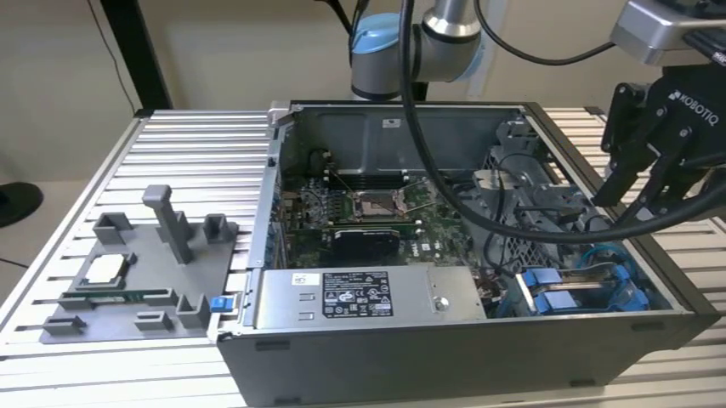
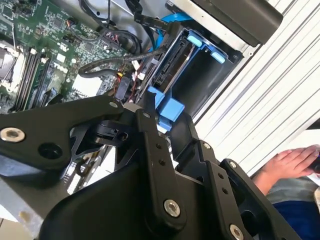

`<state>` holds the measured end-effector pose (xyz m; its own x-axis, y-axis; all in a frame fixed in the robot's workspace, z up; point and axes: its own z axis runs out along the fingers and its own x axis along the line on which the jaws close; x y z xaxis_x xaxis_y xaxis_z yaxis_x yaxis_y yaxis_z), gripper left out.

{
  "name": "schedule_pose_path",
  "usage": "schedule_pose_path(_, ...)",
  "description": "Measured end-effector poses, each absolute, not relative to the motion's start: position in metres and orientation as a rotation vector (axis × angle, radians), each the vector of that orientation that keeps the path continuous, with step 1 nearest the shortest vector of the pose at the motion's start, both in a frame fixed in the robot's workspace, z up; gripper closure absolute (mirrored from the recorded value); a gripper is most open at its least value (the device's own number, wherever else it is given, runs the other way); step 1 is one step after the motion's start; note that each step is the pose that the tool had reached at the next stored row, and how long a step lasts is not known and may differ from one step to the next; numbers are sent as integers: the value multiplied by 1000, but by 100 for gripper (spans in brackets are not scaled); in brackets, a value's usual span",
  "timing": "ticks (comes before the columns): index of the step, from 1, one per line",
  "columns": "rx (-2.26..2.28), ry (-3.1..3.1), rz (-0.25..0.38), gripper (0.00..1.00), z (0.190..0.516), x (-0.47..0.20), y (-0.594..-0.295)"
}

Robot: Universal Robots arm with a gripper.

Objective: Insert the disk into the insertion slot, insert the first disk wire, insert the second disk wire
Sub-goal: 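Insert the first disk wire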

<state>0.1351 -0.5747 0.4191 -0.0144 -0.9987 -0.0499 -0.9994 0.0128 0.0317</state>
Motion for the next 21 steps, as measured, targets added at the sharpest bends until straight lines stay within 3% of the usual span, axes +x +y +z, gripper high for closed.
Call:
schedule_pose_path(11, -2196, 2225, 89, 0, 431, 135, -572)
schedule_pose_path(21, -2181, 2200, 41, 0, 422, 130, -547)
